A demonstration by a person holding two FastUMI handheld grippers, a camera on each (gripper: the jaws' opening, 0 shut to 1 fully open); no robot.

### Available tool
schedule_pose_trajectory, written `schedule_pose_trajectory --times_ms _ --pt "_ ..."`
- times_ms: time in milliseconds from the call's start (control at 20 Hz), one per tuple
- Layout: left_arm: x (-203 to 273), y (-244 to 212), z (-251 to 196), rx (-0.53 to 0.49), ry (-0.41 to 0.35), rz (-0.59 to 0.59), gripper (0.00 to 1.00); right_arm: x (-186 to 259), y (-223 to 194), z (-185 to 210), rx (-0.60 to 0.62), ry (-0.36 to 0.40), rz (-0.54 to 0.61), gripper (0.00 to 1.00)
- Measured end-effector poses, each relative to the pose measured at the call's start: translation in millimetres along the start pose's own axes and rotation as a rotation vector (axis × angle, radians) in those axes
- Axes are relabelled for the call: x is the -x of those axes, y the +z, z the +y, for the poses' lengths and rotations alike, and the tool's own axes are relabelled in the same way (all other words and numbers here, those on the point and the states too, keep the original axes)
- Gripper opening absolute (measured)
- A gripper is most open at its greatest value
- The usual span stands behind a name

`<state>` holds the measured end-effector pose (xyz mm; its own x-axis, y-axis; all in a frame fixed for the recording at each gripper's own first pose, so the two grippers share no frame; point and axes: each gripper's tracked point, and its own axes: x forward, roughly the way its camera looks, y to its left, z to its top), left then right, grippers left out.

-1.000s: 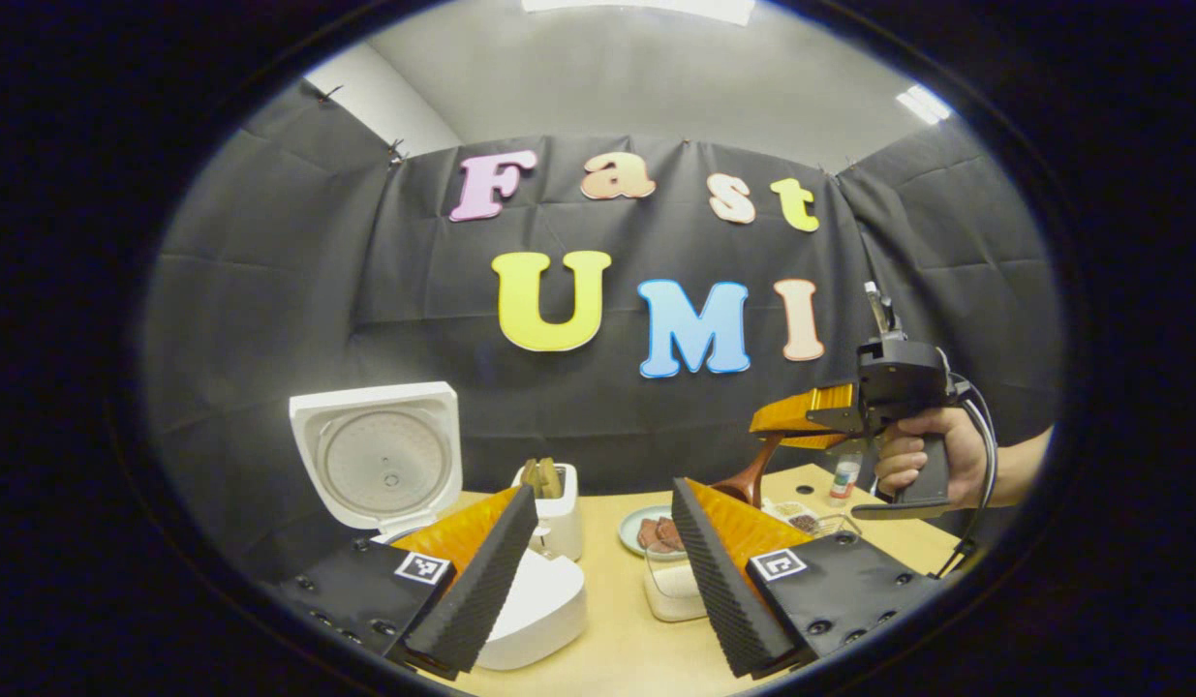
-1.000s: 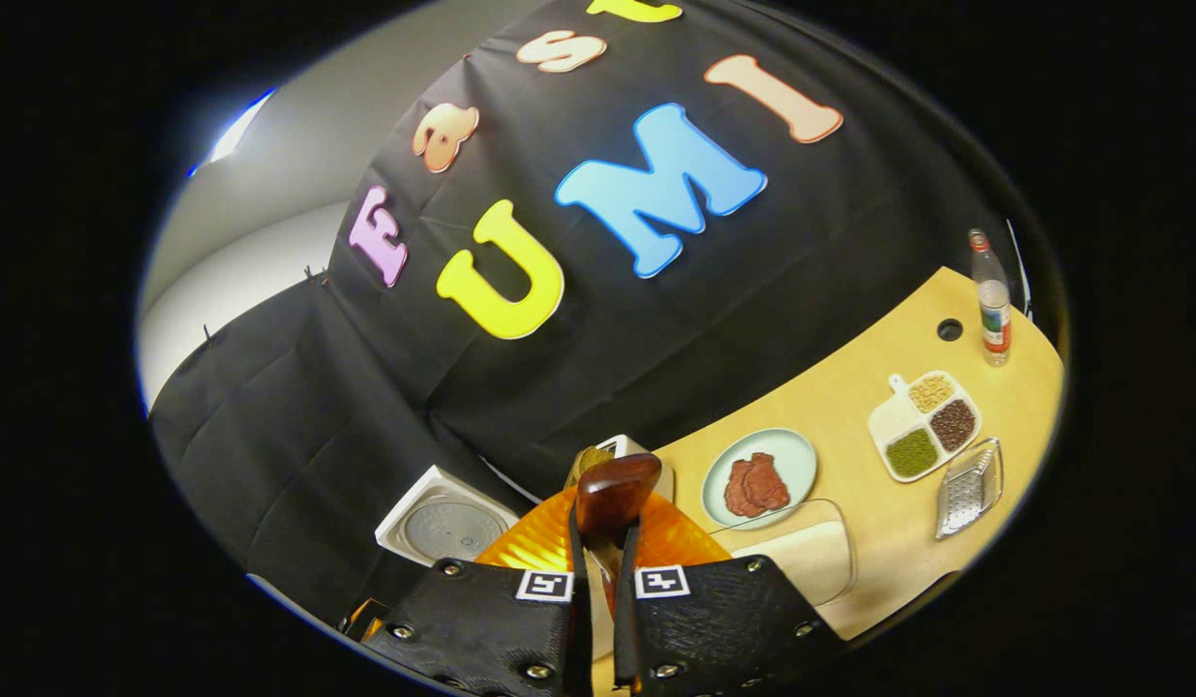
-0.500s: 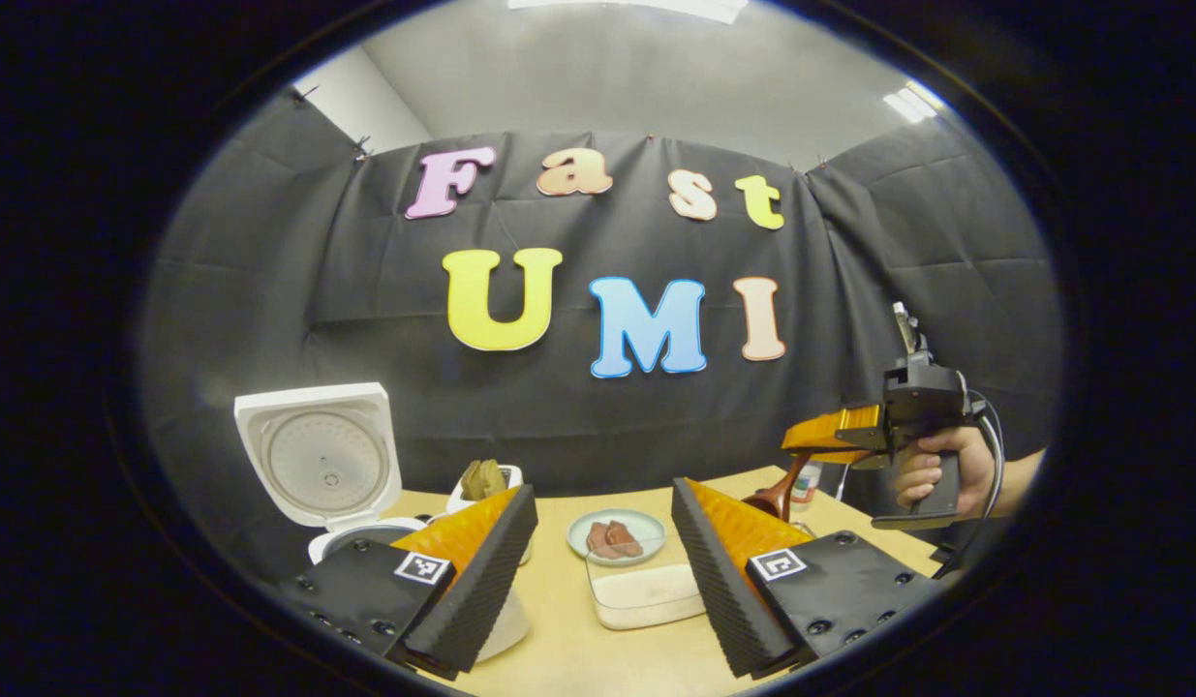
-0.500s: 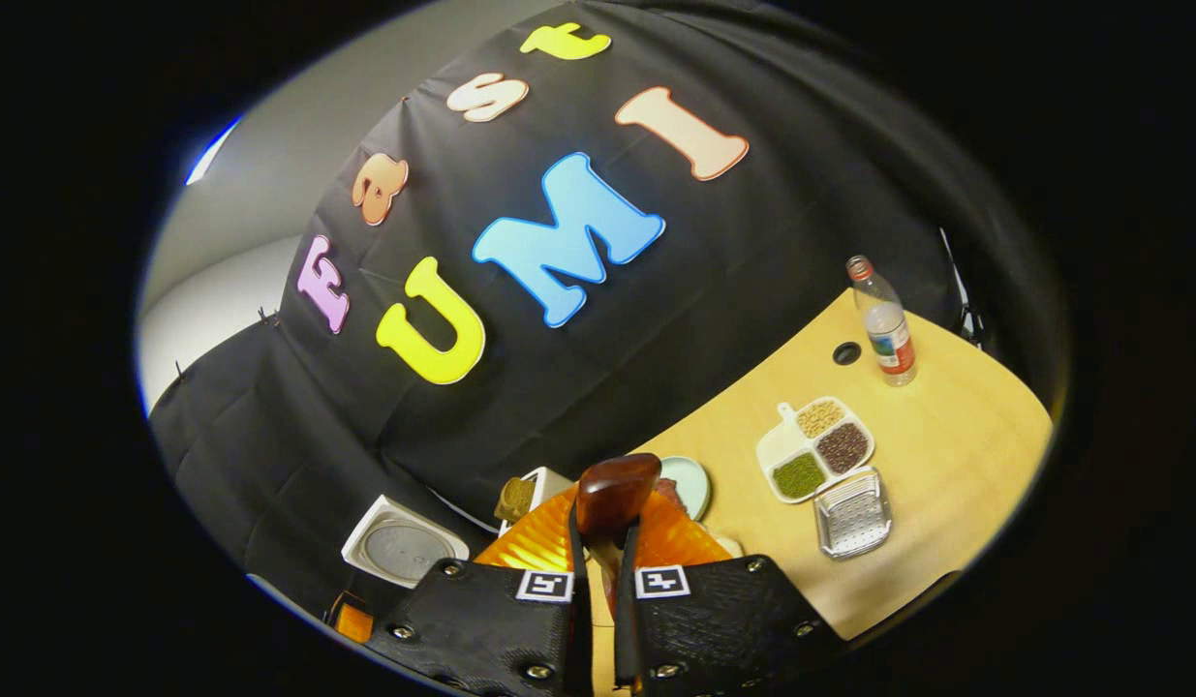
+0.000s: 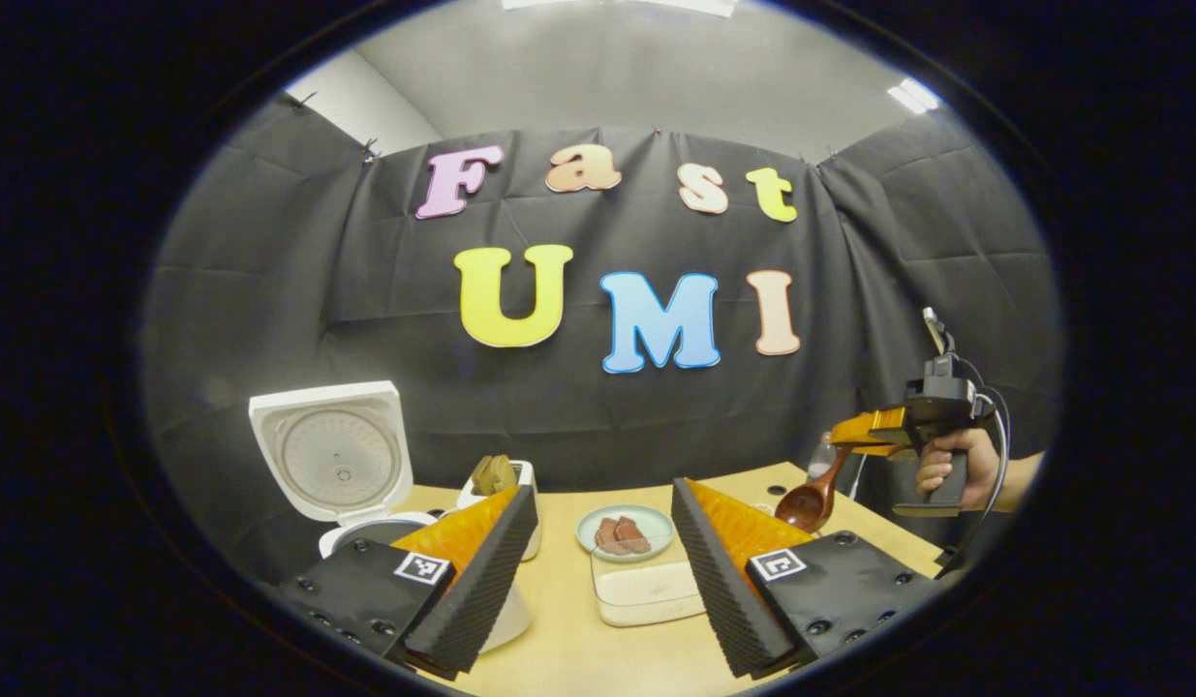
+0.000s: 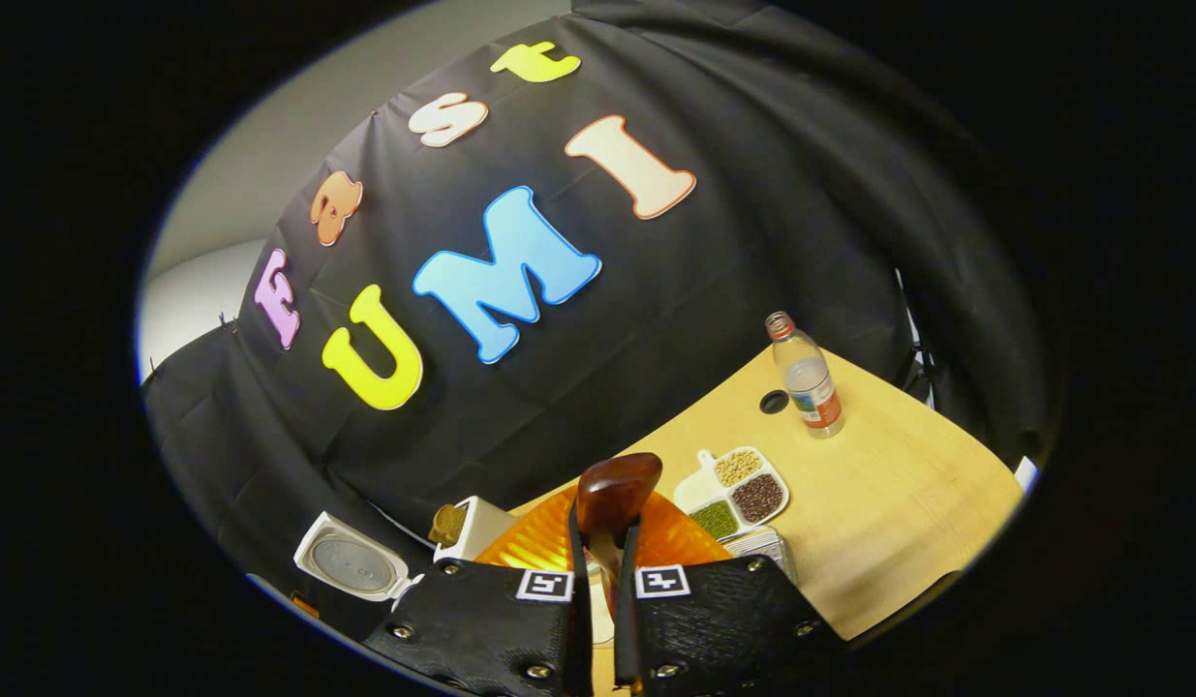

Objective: Close the left gripper, press the button to open the rice cooker; take a wooden spoon from the chopstick holder with the right hand, scoop a spoonful of rice and pour it into the rice cooker, then put the wooden spoon back into the chopstick holder.

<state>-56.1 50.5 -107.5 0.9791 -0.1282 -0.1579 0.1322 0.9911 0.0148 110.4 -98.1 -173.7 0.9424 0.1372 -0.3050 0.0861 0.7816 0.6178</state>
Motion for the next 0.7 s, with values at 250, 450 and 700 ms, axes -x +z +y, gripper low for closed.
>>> schedule_pose_trajectory --times_ms 250,450,700 --pt "3.4 -5.6 9.1 -0.013 0.053 0.029 0.96 -23.9 7.6 -41.2 0.014 -0.092 -0.008 0.09" --pt "1.2 -8.0 14.2 -0.015 0.078 0.049 0.96 -34.3 -1.4 -67.7 0.032 -0.159 0.002 0.09" --pt "2.7 -5.4 20.4 -0.037 0.112 0.061 0.99 -55.4 -32.6 -84.5 0.068 -0.214 0.039 0.09"
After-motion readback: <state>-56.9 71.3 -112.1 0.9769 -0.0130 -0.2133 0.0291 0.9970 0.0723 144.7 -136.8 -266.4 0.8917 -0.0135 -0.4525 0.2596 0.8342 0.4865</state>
